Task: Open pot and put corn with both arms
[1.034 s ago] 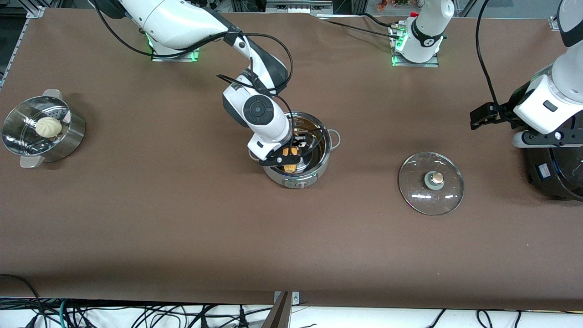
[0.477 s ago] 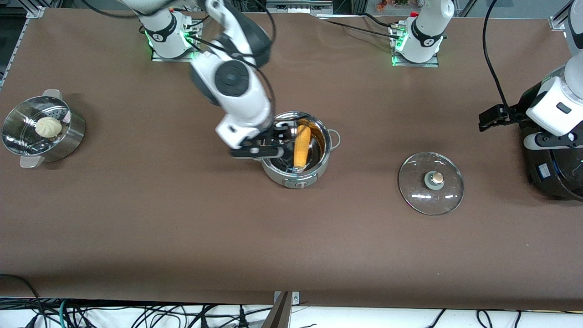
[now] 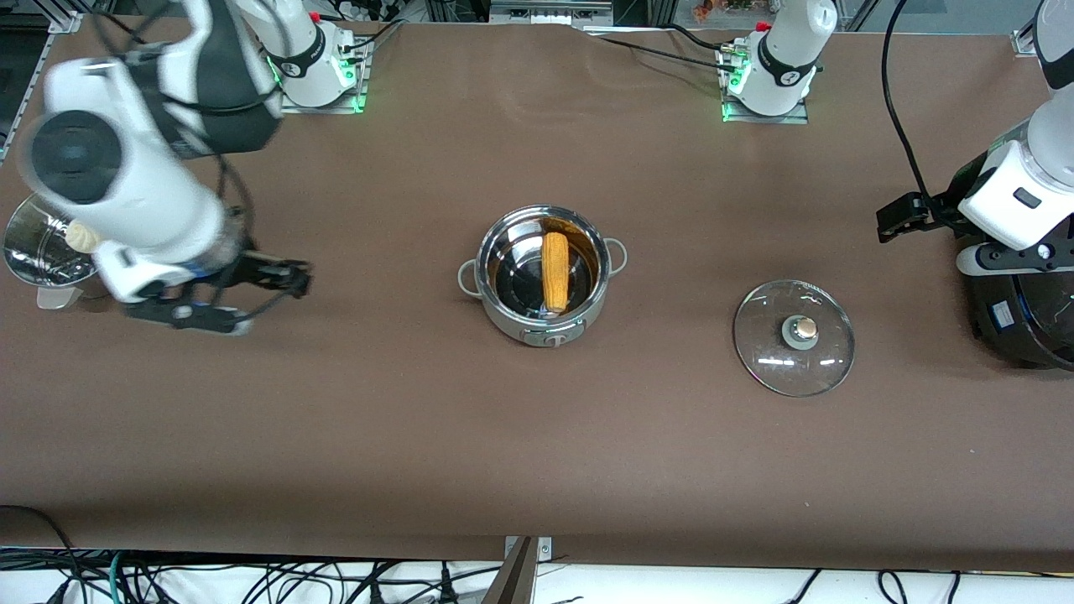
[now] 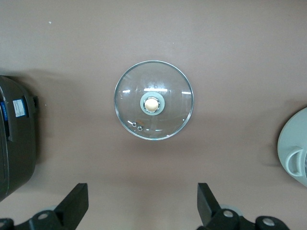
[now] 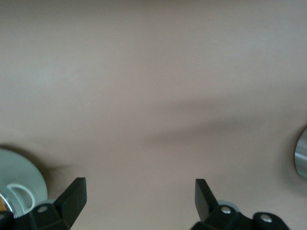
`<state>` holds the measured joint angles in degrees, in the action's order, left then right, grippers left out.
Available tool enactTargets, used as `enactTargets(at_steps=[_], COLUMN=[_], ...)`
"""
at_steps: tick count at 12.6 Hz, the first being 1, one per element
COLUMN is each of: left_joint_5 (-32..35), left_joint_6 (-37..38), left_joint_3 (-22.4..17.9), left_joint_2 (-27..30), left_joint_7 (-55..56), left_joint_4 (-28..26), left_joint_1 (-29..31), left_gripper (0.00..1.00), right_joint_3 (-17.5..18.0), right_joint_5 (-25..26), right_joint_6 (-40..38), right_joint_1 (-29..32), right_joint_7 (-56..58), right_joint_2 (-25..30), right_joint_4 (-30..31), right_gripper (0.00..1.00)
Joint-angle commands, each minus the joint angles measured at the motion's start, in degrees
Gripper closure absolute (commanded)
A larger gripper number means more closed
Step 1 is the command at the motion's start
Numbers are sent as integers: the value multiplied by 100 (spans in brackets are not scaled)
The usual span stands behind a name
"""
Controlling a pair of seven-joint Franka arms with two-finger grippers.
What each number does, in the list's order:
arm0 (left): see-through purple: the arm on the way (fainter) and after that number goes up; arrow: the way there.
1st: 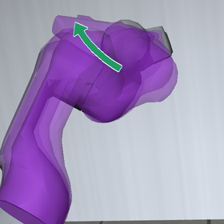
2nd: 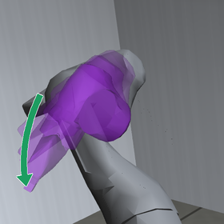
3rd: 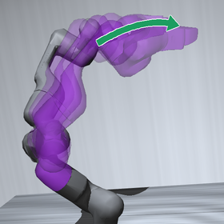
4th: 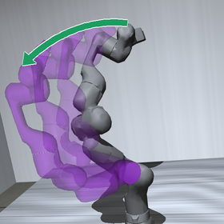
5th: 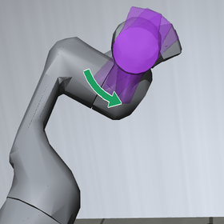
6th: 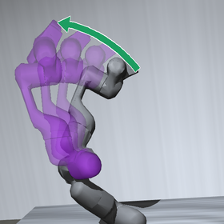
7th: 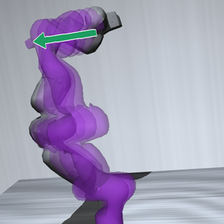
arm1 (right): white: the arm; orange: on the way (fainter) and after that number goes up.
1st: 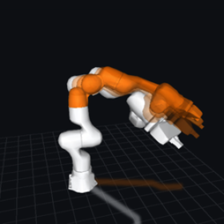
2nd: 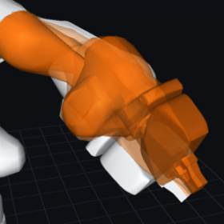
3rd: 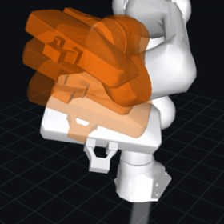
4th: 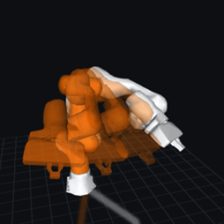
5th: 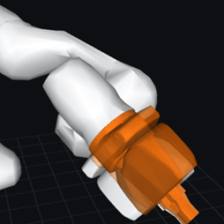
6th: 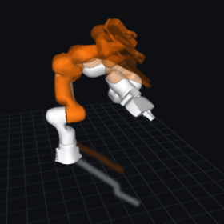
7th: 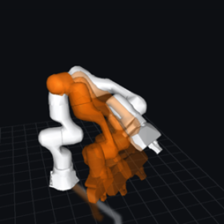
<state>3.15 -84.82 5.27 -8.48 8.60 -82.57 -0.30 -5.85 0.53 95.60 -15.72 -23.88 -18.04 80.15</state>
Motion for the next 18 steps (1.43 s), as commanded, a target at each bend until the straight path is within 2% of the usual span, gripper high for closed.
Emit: enactTargets(at_steps=[1,2,3,5,7,10,13,18], left_joint_5=[-139,-139,-130,-139,-130,-130,-130,-121], left_joint_6=[80,80,80,80,80,88,88,88], left_joint_3=[-105,-114,-132,-114,-123,-123,-123,-105], left_joint_2=[40,40,40,49,49,49,49,49], left_joint_7=[-43,-43,-43,-43,-43,-43,-43,-43], left_joint_4=[83,83,83,83,83,83,83,83], left_joint_1=[-76,-76,-76,-76,-76,-76,-76,-76], left_gripper=[0,0,0,0,0,0,0,0], right_joint_3=[196,303,347,662,708,708,699,691], right_joint_5=[-351,-395,-413,-404,-326,-79,-44,-44], right_joint_6=[-85,-25,-7,-15,-77,-77,-366,-367], right_joint_1=[943,1418,1553,2062,2179,2152,2100,2117], right_joint_7=[155,216,495,1242,1657,2236,2291,2291], right_joint_2=[685,1010,1309,1575,1724,1638,1173,1075], right_joint_4=[517,911,1176,1205,1205,1170,592,537], right_gripper=[0,0,0,0,0,0,0,0])
